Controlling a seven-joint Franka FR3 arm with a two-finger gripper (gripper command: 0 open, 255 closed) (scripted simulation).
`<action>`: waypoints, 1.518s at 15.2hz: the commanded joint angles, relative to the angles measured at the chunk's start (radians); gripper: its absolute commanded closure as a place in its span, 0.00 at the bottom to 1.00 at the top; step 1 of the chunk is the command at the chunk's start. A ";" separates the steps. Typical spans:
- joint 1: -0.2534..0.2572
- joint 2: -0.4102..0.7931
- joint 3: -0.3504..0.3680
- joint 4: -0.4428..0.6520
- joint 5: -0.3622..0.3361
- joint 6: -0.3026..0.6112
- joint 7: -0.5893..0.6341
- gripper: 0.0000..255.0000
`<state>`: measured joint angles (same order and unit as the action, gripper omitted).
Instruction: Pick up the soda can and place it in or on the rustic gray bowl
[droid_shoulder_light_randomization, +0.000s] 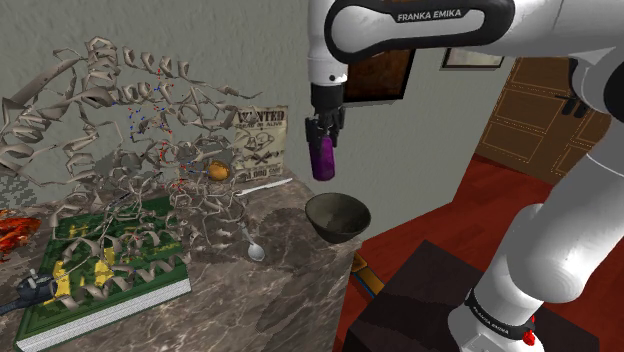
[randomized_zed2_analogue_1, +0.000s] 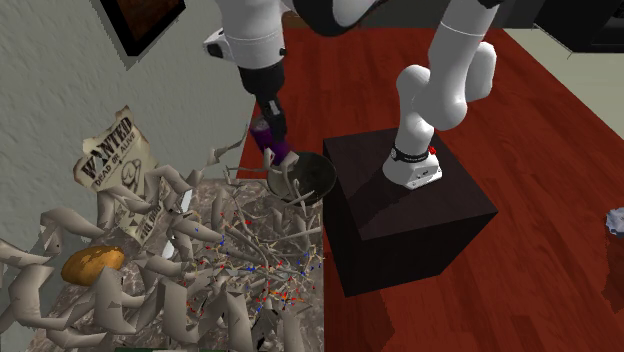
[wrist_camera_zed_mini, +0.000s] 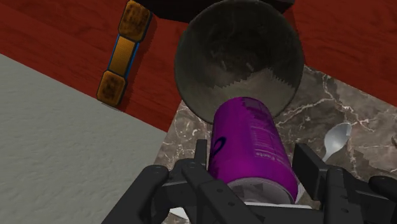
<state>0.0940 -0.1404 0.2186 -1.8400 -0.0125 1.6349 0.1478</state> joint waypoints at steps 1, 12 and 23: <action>0.002 -0.083 -0.004 -0.075 0.016 -0.007 -0.007 1.00; 0.010 -0.241 -0.016 -0.296 0.044 0.059 -0.024 1.00; 0.013 -0.229 -0.007 -0.446 0.046 0.221 -0.019 1.00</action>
<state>0.1054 -0.3759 0.2066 -2.2702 0.0328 1.8322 0.1232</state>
